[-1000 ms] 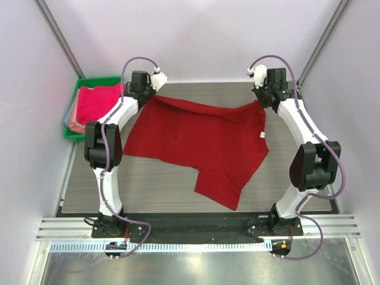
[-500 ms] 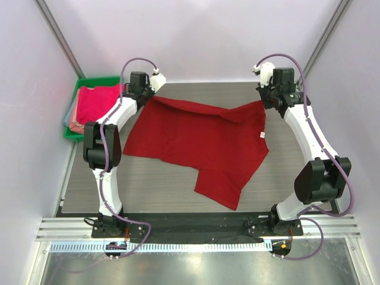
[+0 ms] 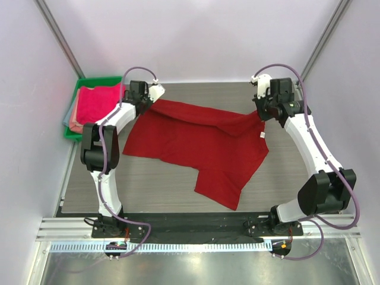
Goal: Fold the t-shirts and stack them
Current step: Fold the tshirt
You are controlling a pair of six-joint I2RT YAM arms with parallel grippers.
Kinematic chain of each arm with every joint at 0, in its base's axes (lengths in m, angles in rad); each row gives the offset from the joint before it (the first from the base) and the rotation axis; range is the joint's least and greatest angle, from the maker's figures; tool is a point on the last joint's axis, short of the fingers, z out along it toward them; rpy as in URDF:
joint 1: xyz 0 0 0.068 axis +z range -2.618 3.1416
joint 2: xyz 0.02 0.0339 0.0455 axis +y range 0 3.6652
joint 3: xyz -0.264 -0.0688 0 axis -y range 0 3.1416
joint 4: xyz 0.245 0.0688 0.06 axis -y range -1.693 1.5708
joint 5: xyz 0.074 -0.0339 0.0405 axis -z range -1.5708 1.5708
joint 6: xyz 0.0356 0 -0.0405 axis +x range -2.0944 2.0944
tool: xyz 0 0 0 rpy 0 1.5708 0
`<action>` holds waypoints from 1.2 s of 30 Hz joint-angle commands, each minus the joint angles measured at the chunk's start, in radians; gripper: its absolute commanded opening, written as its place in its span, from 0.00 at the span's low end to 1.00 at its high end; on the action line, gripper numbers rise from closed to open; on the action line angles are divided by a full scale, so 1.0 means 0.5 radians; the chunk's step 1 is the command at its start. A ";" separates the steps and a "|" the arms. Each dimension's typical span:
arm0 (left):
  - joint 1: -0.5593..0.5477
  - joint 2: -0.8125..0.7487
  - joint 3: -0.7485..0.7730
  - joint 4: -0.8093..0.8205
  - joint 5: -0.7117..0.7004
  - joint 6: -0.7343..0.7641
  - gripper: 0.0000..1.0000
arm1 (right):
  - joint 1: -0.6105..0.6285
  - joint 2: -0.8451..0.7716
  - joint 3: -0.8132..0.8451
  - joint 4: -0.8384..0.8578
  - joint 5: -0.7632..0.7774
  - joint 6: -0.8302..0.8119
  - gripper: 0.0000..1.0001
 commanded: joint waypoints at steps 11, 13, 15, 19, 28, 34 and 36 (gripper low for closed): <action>0.096 -0.269 -0.037 -0.330 -0.029 -0.113 0.26 | 0.022 -0.250 -0.069 -0.309 -0.267 0.130 0.29; 0.105 -0.303 -0.010 -0.327 -0.011 -0.128 0.40 | 0.019 -0.238 -0.035 -0.254 -0.215 0.136 0.41; 0.105 -0.264 0.069 -0.327 0.029 -0.128 0.44 | 0.022 -0.131 0.039 -0.168 -0.145 0.130 0.42; 0.102 0.046 0.504 -0.489 0.026 -0.208 0.49 | -0.030 0.206 0.244 -0.011 0.018 0.102 0.43; 0.114 0.875 1.865 -1.269 0.121 -0.435 0.50 | -0.342 0.985 0.846 0.013 -0.012 0.151 0.41; 0.166 0.964 1.886 -1.202 0.226 -0.658 0.57 | -0.401 1.173 0.962 0.010 -0.104 0.136 0.43; 0.191 0.988 1.883 -1.156 0.253 -0.726 0.57 | -0.404 1.234 0.987 0.010 -0.162 0.154 0.43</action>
